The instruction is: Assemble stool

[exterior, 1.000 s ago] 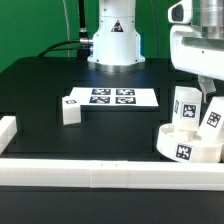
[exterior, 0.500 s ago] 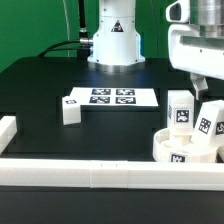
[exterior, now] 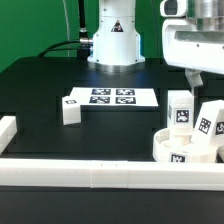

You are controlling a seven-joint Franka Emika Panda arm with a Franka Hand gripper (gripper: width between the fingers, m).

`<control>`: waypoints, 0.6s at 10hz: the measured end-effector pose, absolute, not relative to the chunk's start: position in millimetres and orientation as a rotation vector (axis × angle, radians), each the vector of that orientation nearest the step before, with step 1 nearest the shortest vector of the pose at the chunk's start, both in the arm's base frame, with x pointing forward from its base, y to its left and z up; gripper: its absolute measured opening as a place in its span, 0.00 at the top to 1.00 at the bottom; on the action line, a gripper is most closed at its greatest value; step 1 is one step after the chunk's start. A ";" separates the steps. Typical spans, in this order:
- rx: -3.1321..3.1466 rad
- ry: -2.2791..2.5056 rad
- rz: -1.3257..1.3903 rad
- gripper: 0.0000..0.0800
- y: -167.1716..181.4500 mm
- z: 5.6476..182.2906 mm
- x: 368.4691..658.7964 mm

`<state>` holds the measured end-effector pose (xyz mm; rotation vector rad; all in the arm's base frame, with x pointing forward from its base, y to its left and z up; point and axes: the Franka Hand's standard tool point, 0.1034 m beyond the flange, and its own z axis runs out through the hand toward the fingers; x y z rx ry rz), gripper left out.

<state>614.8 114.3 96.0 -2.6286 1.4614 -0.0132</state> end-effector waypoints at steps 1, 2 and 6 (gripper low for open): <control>-2.680 1.366 -0.020 0.19 114.7 95.9 614.7; -2.787 1.175 -0.026 0.19 117.3 97.6 614.6; -2.990 0.574 -0.071 0.19 119.1 98.6 615.6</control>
Offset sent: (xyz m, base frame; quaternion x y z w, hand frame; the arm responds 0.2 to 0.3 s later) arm 0.0019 0.0047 0.0056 -0.0093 0.0167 -0.3123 0.9498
